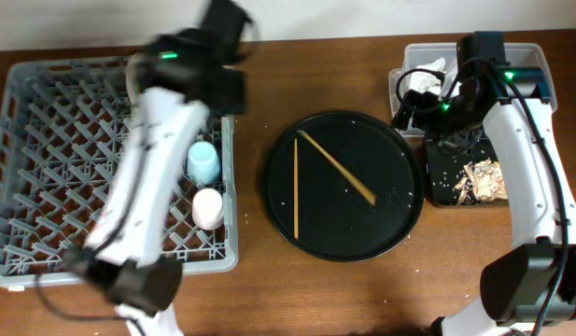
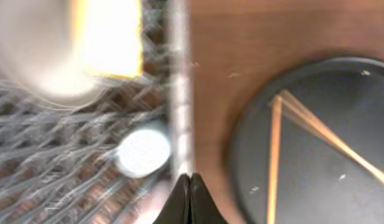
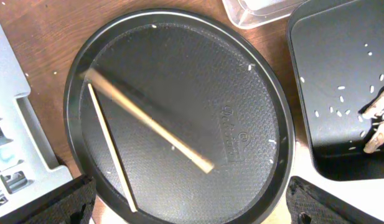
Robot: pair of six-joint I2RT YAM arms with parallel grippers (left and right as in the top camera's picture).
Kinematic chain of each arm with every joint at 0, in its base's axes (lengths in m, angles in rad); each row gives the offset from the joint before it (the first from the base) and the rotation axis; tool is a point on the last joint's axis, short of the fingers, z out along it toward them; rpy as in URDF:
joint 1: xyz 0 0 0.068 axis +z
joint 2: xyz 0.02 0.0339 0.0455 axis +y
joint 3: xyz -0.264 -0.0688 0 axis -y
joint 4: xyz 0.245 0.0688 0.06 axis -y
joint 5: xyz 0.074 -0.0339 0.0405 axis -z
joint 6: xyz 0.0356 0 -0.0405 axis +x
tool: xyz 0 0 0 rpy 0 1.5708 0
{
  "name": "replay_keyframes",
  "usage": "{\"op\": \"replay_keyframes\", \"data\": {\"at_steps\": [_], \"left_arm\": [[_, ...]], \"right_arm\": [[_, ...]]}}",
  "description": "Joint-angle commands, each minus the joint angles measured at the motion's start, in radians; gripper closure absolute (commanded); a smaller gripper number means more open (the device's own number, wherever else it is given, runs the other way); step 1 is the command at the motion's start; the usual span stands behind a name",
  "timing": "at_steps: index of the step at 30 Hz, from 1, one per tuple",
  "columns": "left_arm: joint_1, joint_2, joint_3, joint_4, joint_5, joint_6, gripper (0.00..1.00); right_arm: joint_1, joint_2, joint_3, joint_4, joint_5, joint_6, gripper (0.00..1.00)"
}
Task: Sort waste into correct bins and load items into the dishwasher rack
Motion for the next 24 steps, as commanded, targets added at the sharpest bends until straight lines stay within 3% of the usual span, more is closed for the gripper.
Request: {"op": "replay_keyframes", "data": {"at_steps": [1,3,4,5,6,12,14,17,24], "left_arm": [[0.105,-0.106,0.017,-0.029,-0.006,0.052,0.99],[0.122,-0.107,0.013,-0.022,0.012,0.051,0.98],[0.103,-0.098,-0.003,0.015,0.089,0.051,0.81],[0.064,-0.069,-0.033,0.061,0.154,0.050,0.51],[0.027,-0.035,-0.058,0.078,0.156,0.037,0.44],[-0.222,0.340,-0.088,0.186,0.158,-0.290,0.44],[-0.245,0.419,-0.088,0.202,0.140,-0.317,0.46],[-0.245,0.484,-0.092,0.207,0.061,-0.480,0.51],[-0.236,0.502,-0.114,0.187,-0.007,-0.603,0.54]], "right_arm": [[0.008,0.003,-0.004,0.000,0.005,0.001,0.01],[0.008,0.003,-0.004,0.000,0.005,0.002,0.01],[0.008,0.003,-0.004,0.000,0.005,0.002,0.02],[0.008,0.003,-0.004,0.000,0.005,0.001,0.02],[0.008,0.003,-0.004,0.000,0.005,0.001,0.02],[0.008,0.003,-0.004,0.000,0.005,0.001,0.02],[0.008,0.003,-0.004,0.000,0.005,0.002,0.01],[0.008,0.003,-0.004,0.000,0.005,0.002,0.01],[0.008,0.003,-0.004,0.000,0.005,0.001,0.02]]}}
